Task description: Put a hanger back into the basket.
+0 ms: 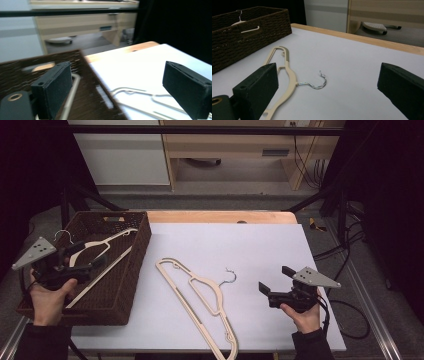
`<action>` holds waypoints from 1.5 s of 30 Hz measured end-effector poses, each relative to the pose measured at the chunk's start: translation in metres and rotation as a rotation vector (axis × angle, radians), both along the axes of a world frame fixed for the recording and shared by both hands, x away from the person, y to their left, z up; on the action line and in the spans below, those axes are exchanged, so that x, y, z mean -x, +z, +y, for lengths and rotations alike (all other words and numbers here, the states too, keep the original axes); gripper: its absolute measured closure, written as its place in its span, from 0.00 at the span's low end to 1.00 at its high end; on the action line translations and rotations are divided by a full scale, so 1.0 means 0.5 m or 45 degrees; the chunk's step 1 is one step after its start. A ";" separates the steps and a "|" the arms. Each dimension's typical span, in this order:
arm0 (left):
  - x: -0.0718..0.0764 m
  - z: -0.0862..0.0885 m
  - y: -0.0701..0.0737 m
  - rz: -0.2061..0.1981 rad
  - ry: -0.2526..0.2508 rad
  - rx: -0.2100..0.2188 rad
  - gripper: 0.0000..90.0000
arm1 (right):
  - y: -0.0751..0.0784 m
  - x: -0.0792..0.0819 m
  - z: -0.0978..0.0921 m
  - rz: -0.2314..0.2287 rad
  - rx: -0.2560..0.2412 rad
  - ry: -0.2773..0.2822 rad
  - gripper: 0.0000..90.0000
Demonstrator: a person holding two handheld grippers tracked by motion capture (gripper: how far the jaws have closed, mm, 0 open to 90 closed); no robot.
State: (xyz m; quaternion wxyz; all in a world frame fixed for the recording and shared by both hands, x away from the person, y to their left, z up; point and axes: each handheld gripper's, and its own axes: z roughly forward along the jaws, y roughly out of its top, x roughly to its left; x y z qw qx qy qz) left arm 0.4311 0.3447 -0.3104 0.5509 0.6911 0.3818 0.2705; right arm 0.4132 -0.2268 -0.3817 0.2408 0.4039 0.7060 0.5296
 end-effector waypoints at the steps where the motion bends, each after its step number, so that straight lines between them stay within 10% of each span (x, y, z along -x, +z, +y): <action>1: 0.004 -0.017 -0.002 -0.012 -0.023 -0.003 0.09 | 0.000 0.000 0.000 0.003 0.000 0.002 0.04; 17: 0.002 -0.206 -0.053 0.020 -0.250 -0.041 0.07 | -0.005 0.001 0.003 0.004 -0.018 0.020 0.04; 45: -0.096 -0.452 -0.141 0.203 -0.408 -0.269 0.17 | -0.010 0.002 -0.013 -0.002 -0.024 0.014 0.04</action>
